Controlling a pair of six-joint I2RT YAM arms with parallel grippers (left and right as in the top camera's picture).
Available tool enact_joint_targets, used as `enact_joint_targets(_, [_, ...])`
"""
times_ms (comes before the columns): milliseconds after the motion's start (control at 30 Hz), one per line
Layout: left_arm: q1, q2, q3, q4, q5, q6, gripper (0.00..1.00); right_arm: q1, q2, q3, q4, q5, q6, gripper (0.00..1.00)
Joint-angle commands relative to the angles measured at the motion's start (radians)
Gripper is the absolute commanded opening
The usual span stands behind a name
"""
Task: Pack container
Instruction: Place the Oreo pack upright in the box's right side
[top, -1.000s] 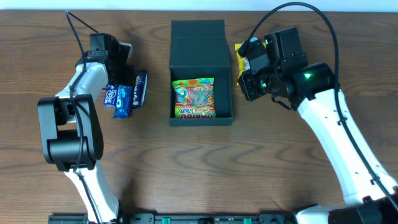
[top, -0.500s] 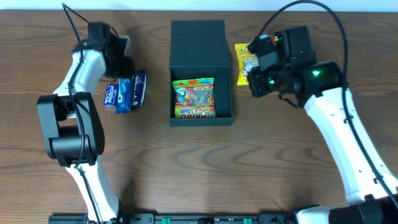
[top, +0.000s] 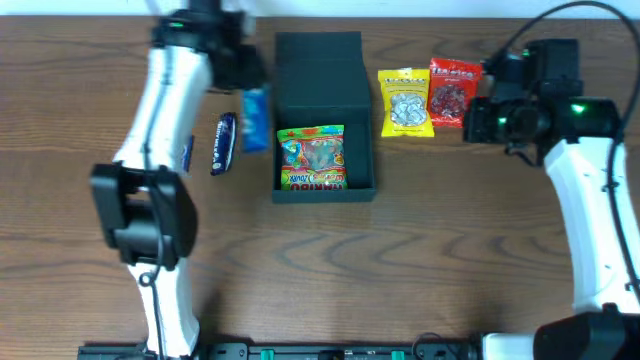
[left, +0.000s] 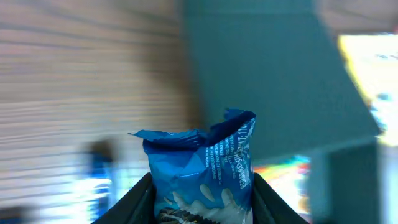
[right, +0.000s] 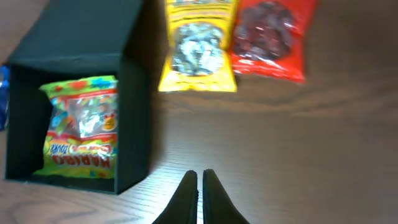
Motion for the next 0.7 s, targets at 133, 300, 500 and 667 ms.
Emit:
enact_joint_targets(133, [-0.284,-0.011,-0.002,0.015,-0.128,-0.257,0.06,-0.132,-0.008,-0.003,-0.024,-0.087,0.044,0.03])
enact_joint_targets(300, [-0.395,-0.011,-0.084,0.064,-0.234,-0.417,0.06,-0.177,-0.008,-0.003,-0.047,-0.137,0.043,0.01])
enact_joint_targets(500, [-0.411,-0.011,-0.150,0.175,-0.260,-0.436,0.06,-0.177,-0.008,-0.003,-0.069,-0.137,0.043,0.02])
enact_joint_targets(667, [-0.412,-0.011,-0.151,0.217,-0.259,-0.397,0.06,-0.177,-0.008,-0.003,-0.069,-0.136,0.043,0.02])
